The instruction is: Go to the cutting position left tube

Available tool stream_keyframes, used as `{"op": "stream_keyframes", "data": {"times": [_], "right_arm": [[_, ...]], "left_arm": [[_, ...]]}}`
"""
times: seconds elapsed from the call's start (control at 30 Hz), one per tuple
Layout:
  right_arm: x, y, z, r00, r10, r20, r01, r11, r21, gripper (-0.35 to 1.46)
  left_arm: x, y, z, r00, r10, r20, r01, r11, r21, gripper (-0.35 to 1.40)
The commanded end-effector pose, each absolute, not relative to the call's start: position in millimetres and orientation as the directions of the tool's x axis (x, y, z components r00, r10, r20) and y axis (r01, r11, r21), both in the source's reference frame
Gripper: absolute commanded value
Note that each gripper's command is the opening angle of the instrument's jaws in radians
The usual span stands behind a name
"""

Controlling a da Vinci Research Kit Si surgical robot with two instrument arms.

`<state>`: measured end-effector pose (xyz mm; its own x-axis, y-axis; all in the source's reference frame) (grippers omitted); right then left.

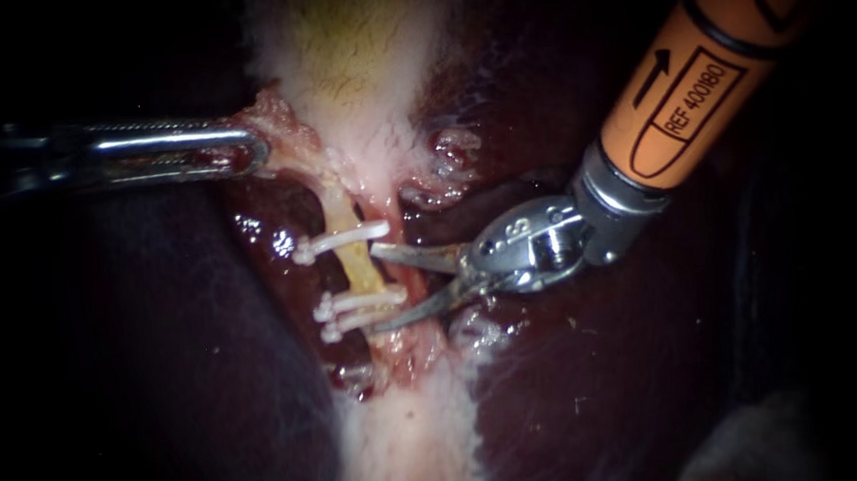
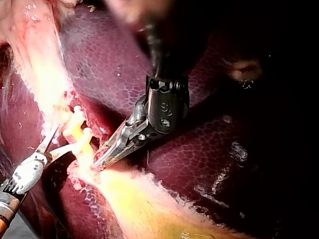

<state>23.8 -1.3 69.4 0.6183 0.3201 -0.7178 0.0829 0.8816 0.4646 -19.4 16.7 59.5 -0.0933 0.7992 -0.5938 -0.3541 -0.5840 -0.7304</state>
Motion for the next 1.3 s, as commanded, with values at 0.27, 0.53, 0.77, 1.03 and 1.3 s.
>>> {"op": "stream_keyframes", "data": {"times": [0.27, 0.53, 0.77, 1.03, 1.3], "right_arm": [[25.6, -0.2, 71.2, 0.619, 0.324, -0.716, 0.096, 0.873, 0.479, 1.43], [28.8, -0.4, 72.6, 0.572, 0.398, -0.717, 0.11, 0.829, 0.548, 1.43], [29.7, -1.5, 71.4, 0.511, 0.471, -0.719, 0.165, 0.767, 0.62, 1.41], [30.6, -3.3, 69.2, 0.465, 0.517, -0.718, 0.234, 0.711, 0.663, 1.4], [31.7, -4.0, 67.9, 0.429, 0.551, -0.715, 0.251, 0.688, 0.681, 1.4]], "left_arm": [[-19.5, 16.6, 59.5, -0.094, 0.799, -0.594, -0.355, -0.585, -0.73, -0.35], [-19.5, 16.6, 59.6, -0.093, 0.799, -0.595, -0.355, -0.585, -0.729, -0.35], [-19.5, 16.6, 59.7, -0.094, 0.798, -0.595, -0.354, -0.585, -0.73, -0.35], [-19.3, 16.9, 60.2, -0.094, 0.798, -0.595, -0.352, -0.586, -0.73, -0.35], [-19.3, 16.9, 60.2, -0.094, 0.798, -0.595, -0.352, -0.586, -0.73, -0.35]]}}
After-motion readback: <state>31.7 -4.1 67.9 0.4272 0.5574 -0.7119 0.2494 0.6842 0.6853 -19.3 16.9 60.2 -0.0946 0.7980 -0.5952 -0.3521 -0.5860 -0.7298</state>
